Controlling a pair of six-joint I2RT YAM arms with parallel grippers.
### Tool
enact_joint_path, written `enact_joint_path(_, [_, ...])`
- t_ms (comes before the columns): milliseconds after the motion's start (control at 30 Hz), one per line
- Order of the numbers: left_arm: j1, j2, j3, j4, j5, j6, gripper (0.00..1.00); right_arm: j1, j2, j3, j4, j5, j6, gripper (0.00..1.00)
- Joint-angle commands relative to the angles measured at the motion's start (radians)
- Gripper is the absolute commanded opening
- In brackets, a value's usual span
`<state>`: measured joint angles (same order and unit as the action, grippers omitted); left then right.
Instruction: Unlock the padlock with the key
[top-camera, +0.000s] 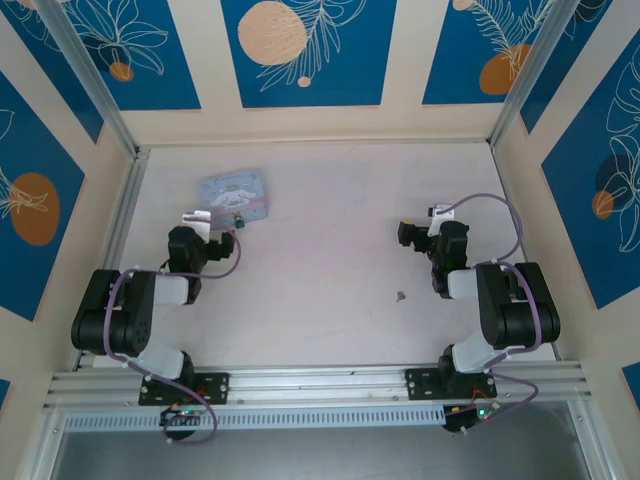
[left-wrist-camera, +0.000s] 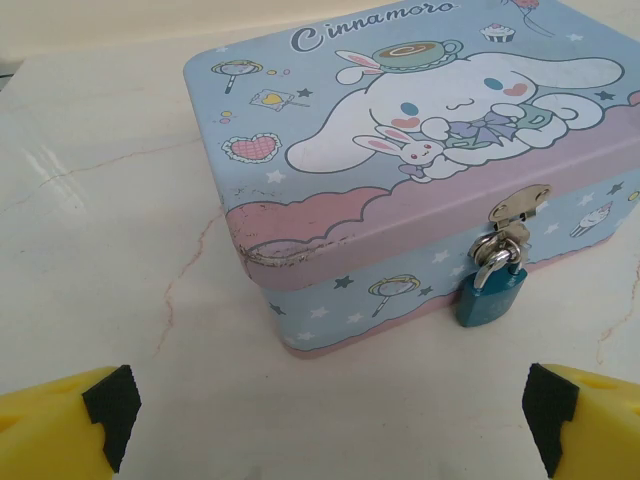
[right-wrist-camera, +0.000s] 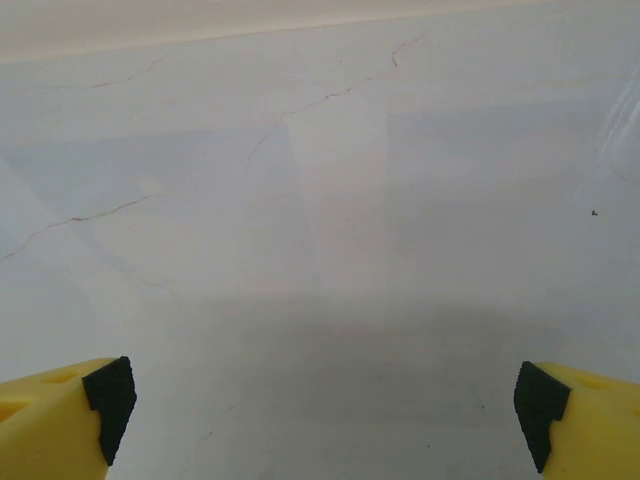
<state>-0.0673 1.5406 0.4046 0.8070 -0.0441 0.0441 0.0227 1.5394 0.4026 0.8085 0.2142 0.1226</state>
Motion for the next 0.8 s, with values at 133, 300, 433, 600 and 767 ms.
enact_joint_path(133, [0.006,-0.003,0.003,0.014,0.028,0.004,1.00,0.003,-0.016,-0.009,0.044,0.023,0.003,0.99])
enact_joint_path(300, [0.007,-0.002,0.004,0.012,0.032,0.002,0.99,0.003,-0.016,-0.009,0.046,0.024,0.003,0.99])
enact_joint_path(433, [0.009,0.000,0.008,0.006,0.034,0.000,0.99,-0.011,-0.016,-0.006,0.038,-0.005,0.010,0.99])
enact_joint_path(600, [0.009,-0.004,0.003,0.013,0.036,0.000,0.99,-0.010,-0.016,-0.005,0.036,-0.005,0.012,0.99])
enact_joint_path(767, [0.009,-0.006,-0.003,0.020,0.038,0.002,1.00,-0.011,-0.016,-0.006,0.037,-0.006,0.011,0.99])
